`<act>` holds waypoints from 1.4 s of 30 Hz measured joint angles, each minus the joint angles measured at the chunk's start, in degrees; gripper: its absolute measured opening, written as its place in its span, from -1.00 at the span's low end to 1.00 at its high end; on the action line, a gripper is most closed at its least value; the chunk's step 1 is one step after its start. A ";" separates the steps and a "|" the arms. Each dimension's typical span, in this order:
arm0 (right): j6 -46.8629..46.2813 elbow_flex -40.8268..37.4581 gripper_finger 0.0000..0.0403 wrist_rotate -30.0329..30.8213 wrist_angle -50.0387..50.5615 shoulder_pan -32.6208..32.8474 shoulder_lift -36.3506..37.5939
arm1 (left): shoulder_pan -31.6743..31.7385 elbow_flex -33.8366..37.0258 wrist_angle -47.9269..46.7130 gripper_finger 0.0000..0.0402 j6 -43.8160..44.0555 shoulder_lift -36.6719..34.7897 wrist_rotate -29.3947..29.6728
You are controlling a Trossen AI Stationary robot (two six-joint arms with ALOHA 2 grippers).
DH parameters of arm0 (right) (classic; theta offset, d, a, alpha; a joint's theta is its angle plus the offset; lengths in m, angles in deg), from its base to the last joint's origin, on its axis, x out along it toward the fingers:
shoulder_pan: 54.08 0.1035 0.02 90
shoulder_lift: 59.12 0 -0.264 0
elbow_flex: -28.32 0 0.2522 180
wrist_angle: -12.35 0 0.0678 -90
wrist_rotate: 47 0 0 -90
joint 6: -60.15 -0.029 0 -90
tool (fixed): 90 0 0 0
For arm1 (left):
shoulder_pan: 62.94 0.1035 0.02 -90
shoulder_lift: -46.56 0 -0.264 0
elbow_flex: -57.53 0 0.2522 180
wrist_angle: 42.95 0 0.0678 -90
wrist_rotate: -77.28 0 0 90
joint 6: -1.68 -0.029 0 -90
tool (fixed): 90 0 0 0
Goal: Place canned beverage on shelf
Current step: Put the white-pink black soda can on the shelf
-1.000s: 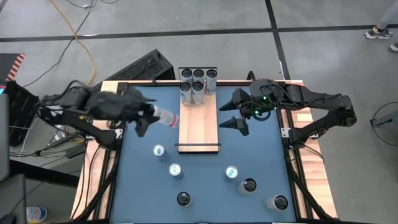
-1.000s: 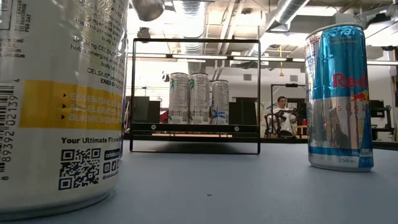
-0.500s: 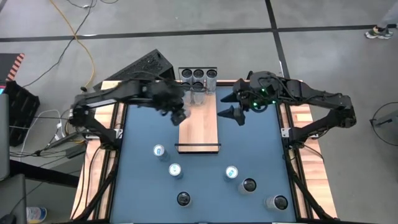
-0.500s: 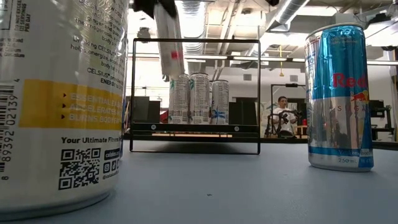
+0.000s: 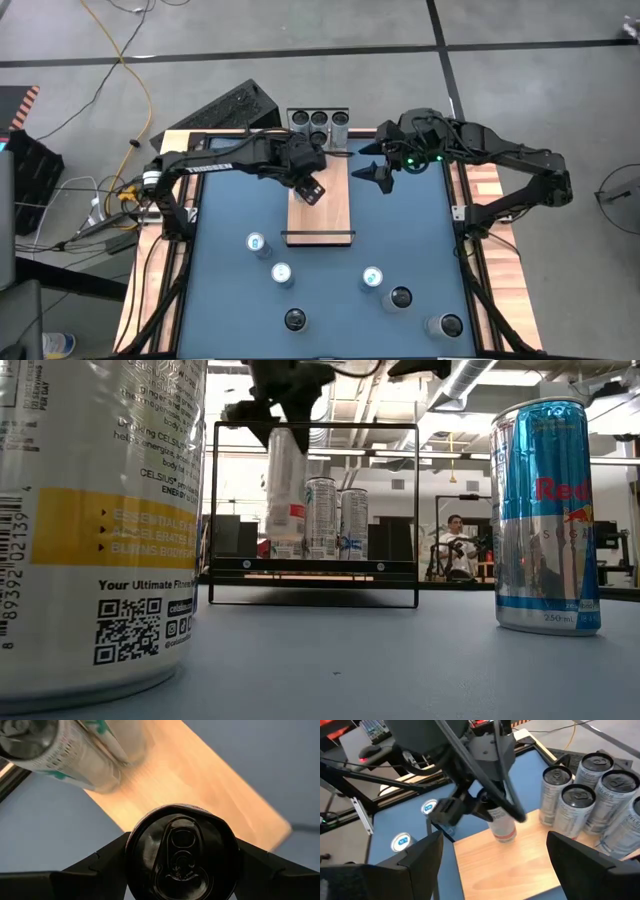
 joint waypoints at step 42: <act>6.19 0.00 0.68 -0.57 2.45 -3.25 -0.02 | -1.19 0.59 5.40 0.50 21.29 4.64 4.29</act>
